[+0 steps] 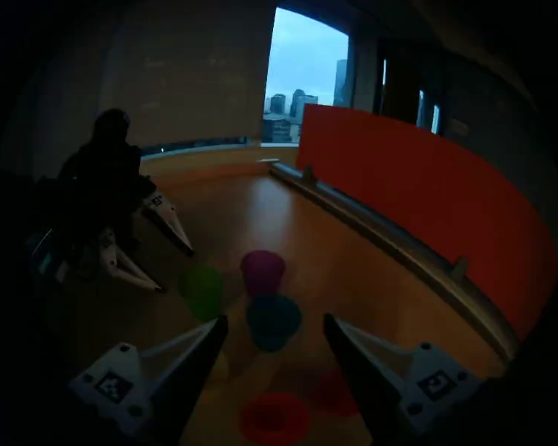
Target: Pour water
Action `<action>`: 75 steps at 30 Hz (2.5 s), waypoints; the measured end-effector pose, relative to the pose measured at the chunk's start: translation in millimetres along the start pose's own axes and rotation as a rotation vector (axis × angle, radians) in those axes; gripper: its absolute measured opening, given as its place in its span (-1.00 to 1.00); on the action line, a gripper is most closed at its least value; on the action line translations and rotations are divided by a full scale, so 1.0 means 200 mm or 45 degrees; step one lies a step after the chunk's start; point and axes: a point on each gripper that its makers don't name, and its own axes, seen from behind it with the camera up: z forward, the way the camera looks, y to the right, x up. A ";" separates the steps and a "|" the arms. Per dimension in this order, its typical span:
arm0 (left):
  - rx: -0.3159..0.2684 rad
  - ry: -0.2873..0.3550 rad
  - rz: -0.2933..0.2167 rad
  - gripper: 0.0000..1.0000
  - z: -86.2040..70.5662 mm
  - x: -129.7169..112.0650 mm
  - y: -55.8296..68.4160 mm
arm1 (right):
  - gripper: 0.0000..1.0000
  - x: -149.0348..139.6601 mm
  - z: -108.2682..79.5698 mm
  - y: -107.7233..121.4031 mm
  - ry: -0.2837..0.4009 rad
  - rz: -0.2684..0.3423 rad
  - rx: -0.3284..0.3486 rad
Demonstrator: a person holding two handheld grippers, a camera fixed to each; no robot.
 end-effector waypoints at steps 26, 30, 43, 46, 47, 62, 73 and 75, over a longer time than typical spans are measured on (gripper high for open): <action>-0.070 -0.073 0.003 0.87 0.17 -0.04 0.02 | 0.99 -0.08 0.15 0.04 -0.081 0.002 0.034; -0.079 -0.075 0.010 0.86 0.19 -0.03 0.02 | 0.99 -0.09 0.16 0.04 -0.087 0.003 0.037; -0.063 -0.080 0.018 0.85 0.25 -0.02 0.01 | 0.99 -0.11 0.17 0.05 -0.088 0.009 0.035; -0.063 -0.078 0.019 0.84 0.25 -0.01 0.01 | 0.99 -0.12 0.17 0.06 -0.088 0.011 0.034; -0.063 -0.077 0.020 0.84 0.26 -0.01 0.01 | 0.99 -0.12 0.18 0.06 -0.087 0.011 0.035; -0.070 -0.065 0.023 0.83 0.24 0.00 0.01 | 0.99 -0.12 0.21 0.04 -0.118 -0.006 0.051; -0.065 -0.059 0.030 0.81 0.21 0.00 0.01 | 0.99 -0.13 0.27 0.01 -0.157 -0.020 0.072; -0.065 -0.059 0.032 0.81 0.20 0.00 0.02 | 0.99 -0.14 0.28 0.01 -0.164 -0.023 0.076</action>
